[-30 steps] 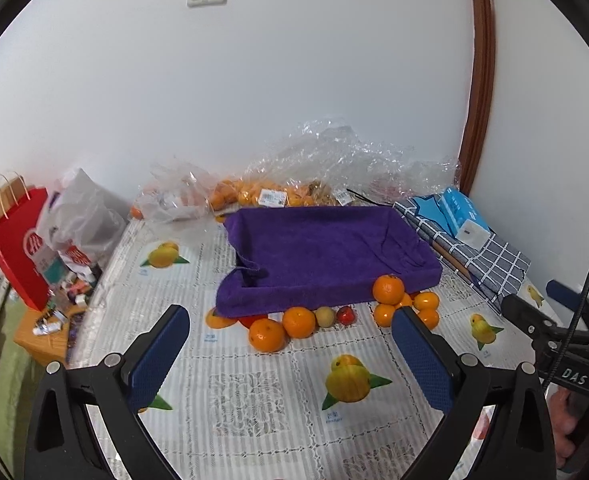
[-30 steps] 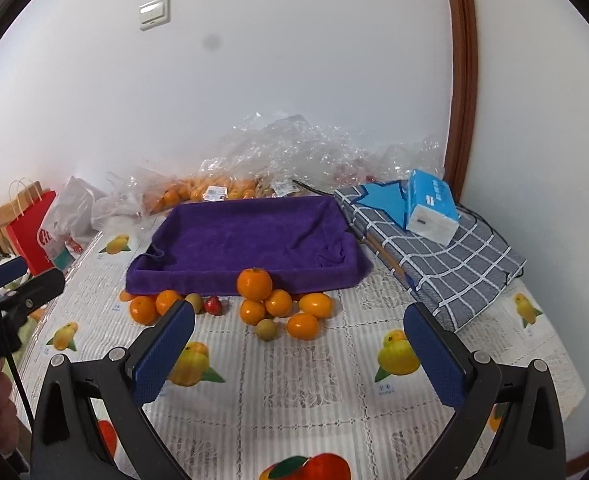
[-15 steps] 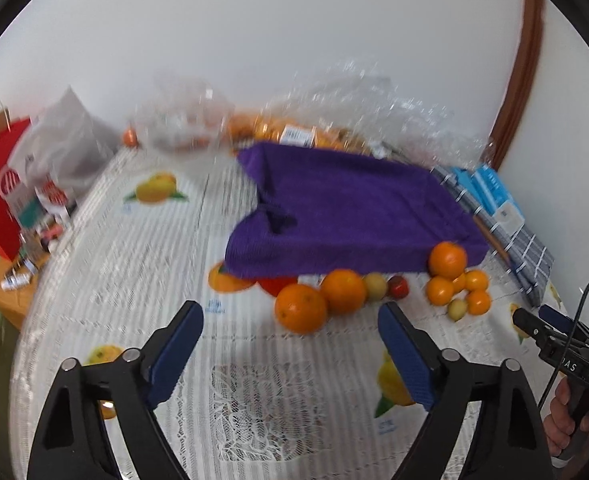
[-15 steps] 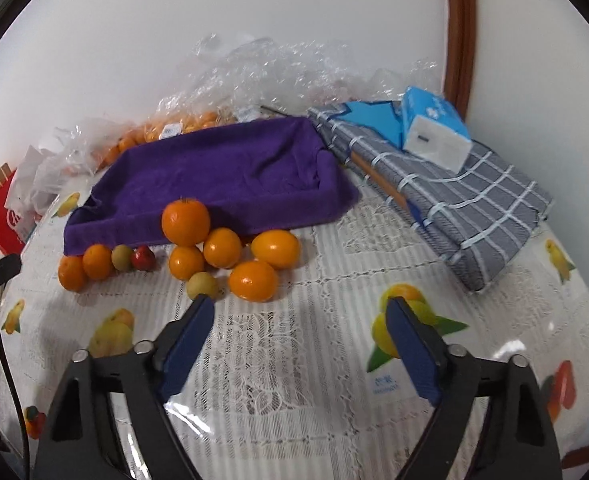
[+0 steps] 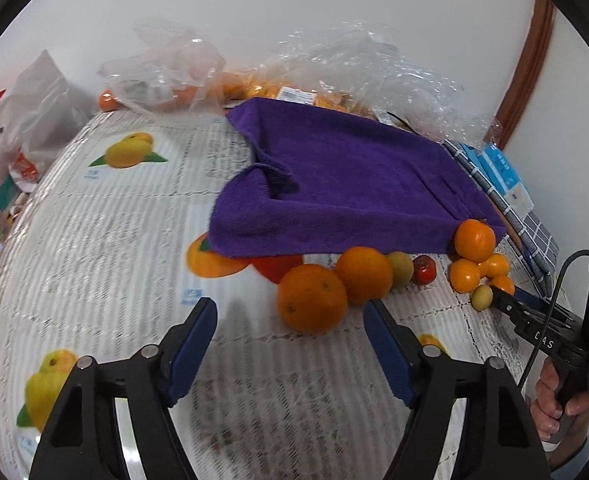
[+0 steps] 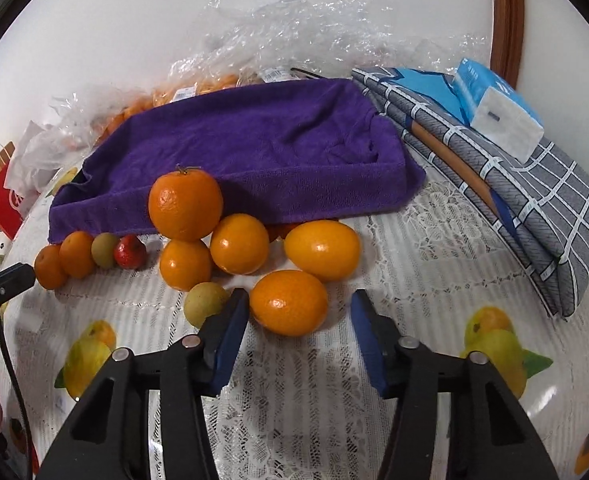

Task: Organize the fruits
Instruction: 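Close the right gripper on an oval orange while the left grasps a round orange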

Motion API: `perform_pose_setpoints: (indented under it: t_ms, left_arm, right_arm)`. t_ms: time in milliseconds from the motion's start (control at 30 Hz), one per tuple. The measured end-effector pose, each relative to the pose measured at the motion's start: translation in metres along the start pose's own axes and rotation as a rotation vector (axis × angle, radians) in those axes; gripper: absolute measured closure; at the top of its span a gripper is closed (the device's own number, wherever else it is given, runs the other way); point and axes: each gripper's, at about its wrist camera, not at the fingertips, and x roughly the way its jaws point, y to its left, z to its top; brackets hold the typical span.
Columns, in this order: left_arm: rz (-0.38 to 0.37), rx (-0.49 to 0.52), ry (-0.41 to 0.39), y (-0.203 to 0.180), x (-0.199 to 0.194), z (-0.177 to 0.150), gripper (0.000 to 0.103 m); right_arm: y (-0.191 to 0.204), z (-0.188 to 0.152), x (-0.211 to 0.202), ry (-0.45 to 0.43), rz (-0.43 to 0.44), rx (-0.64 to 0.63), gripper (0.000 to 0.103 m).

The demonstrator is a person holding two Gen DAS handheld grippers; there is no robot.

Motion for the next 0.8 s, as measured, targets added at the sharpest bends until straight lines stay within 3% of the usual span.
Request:
perform_pose_setpoints:
  t_ms: [100, 267, 333, 800]
  left_arm:
    - [-0.026, 0.012, 0.009, -0.006, 0.008, 0.003, 0.034]
    - [-0.036, 0.003, 0.029, -0.007, 0.021, 0.001, 0.051]
    - [-0.026, 0.021, 0.0, -0.006, 0.019, -0.002, 0.062]
    - [-0.074, -0.005, -0.099, -0.002, 0.005, -0.002, 0.063]
  right_arm:
    - [-0.002, 0.001, -0.002, -0.003, 0.011, 0.012, 0.064]
    - [-0.004, -0.002, -0.007, -0.007, 0.028, 0.007, 0.064]
    - [-0.003, -0.005, -0.01, -0.012, 0.028, 0.008, 0.064]
    - [-0.008, -0.008, -0.023, -0.087, 0.066, 0.027, 0.065]
